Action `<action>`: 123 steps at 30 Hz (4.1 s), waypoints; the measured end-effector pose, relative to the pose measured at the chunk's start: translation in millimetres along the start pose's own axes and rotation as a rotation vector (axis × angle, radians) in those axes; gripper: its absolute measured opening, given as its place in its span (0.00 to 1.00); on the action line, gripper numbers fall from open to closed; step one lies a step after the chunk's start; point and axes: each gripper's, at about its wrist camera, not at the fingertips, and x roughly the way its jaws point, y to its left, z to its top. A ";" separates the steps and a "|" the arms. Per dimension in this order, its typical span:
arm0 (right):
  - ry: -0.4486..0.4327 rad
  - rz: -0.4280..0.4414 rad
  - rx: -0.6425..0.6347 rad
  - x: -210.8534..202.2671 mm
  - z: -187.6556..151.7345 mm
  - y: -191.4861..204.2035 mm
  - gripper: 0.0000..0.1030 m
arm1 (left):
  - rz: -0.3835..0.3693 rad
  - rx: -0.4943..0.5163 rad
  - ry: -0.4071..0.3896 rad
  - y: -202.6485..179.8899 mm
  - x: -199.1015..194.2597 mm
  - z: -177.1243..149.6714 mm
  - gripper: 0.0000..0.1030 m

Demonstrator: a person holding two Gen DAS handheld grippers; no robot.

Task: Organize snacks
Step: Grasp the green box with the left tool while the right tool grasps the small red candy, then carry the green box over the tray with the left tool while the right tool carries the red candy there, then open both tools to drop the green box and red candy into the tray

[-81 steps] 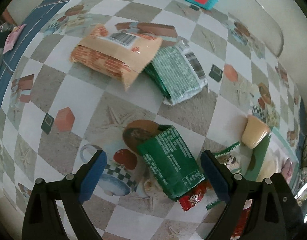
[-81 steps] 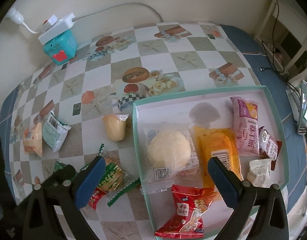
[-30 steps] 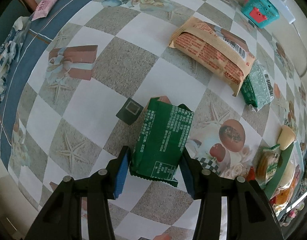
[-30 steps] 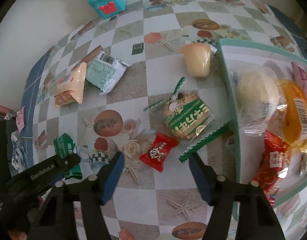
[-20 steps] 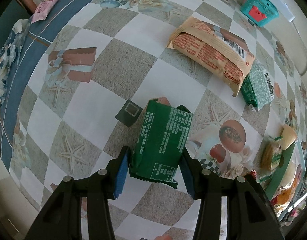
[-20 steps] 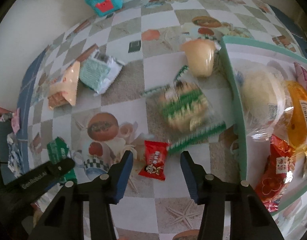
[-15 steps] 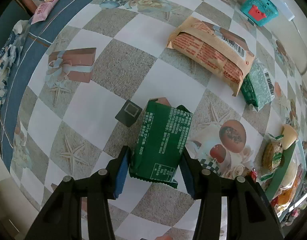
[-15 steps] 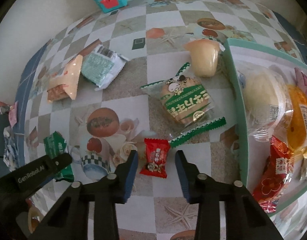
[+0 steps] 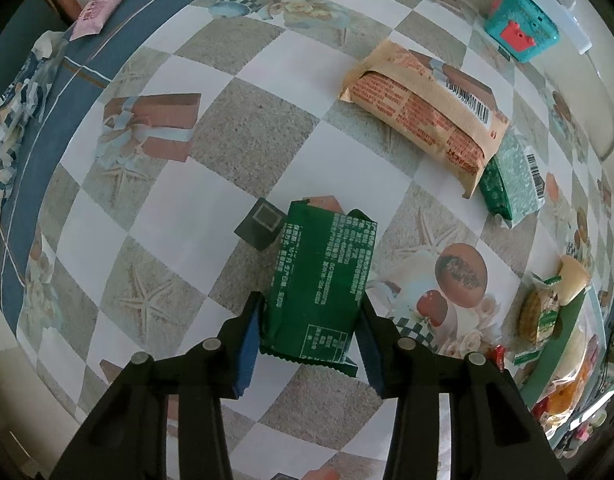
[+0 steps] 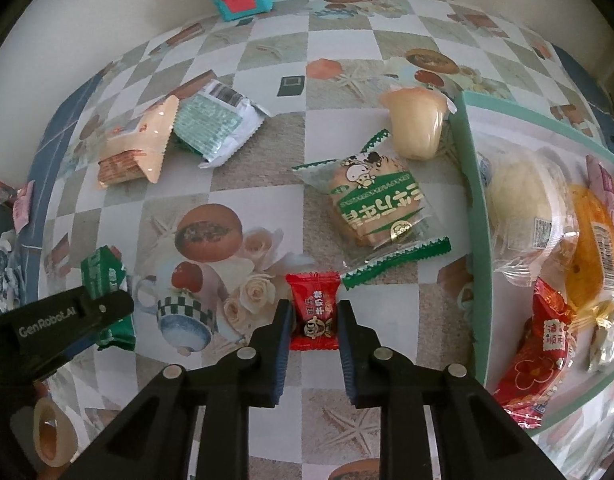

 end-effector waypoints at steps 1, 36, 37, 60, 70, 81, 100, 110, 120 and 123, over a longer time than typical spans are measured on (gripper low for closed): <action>0.000 0.001 -0.002 -0.9 -0.1 0.8 0.23 | 0.000 -0.001 -0.001 0.5 -1.0 -0.1 0.44; -0.234 0.135 0.067 -112.5 20.6 -38.6 0.23 | -0.089 0.050 -0.253 -30.2 -117.8 -19.9 0.42; -0.240 0.136 0.077 -115.1 21.5 -43.0 0.23 | -0.093 0.056 -0.263 -33.3 -122.7 -21.9 0.42; -0.349 0.025 0.398 -161.2 20.3 -216.3 0.23 | -0.130 0.377 -0.341 -174.4 -150.5 -95.6 0.42; -0.342 0.016 0.491 -160.1 11.9 -268.3 0.23 | -0.132 0.487 -0.300 -220.4 -136.2 -121.2 0.42; -0.233 -0.006 0.527 -127.0 2.7 -300.2 0.23 | -0.070 0.604 -0.213 -267.5 -92.9 -154.0 0.42; -0.102 0.000 0.520 -80.1 0.0 -297.6 0.23 | -0.032 0.638 -0.140 -285.1 -51.3 -166.0 0.42; -0.088 -0.010 0.519 -78.7 1.3 -296.5 0.24 | -0.026 0.645 -0.131 -289.4 -47.4 -169.9 0.42; -0.128 -0.037 0.493 -97.6 6.5 -289.7 0.42 | -0.033 0.650 -0.183 -289.6 -68.9 -168.8 0.62; -0.153 -0.042 0.492 -107.0 7.6 -289.3 0.49 | -0.034 0.634 -0.184 -286.2 -73.0 -164.8 0.70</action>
